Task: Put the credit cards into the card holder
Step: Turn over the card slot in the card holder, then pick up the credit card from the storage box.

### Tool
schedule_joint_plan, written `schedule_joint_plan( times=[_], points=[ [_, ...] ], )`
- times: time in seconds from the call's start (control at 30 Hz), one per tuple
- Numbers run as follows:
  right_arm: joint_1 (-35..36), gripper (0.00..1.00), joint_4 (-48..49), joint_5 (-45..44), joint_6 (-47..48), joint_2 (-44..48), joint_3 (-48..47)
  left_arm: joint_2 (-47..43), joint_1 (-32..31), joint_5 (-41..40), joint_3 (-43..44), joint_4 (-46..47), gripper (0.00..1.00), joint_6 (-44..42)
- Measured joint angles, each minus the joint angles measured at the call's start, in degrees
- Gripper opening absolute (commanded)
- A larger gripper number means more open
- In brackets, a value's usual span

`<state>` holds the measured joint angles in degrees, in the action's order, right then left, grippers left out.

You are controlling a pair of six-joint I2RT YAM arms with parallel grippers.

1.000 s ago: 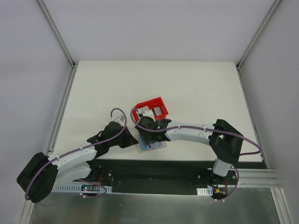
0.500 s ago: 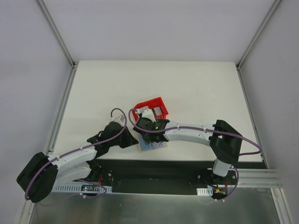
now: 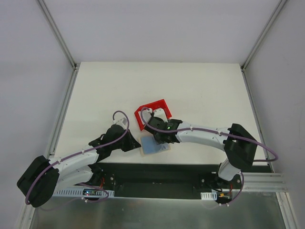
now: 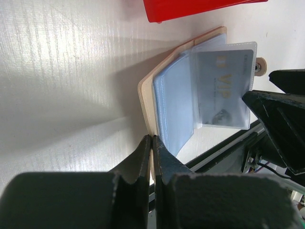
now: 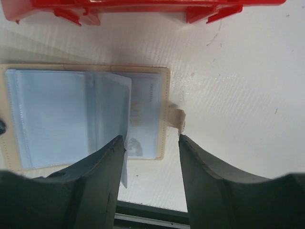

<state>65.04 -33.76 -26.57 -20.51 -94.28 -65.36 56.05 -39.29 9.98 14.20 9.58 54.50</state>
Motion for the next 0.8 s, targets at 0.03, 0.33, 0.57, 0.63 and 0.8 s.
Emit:
schedule_joint_plan(
  times=[0.03,0.33,0.57,0.63,0.8],
  points=[
    [-0.2,0.52,-0.1,0.0,0.0,0.0,0.2,0.0,0.0,0.0,0.0,0.0,0.00,0.0],
    [-4.5,0.52,-0.9,0.5,0.0,1.4,2.6,0.1,0.0,0.0,0.0,0.0,0.00,-0.1],
    [-9.9,0.57,0.5,4.7,1.9,6.9,3.3,1.2,0.0,-0.3,0.0,0.0,0.00,-0.2],
    [-10.2,0.57,1.2,6.3,3.1,7.7,2.6,1.5,0.0,-0.4,0.0,0.0,0.00,-0.3],
    [-11.9,0.65,3.3,12.8,6.5,7.3,-2.5,2.5,0.0,-1.2,0.0,0.0,0.00,-0.3]
  ],
)
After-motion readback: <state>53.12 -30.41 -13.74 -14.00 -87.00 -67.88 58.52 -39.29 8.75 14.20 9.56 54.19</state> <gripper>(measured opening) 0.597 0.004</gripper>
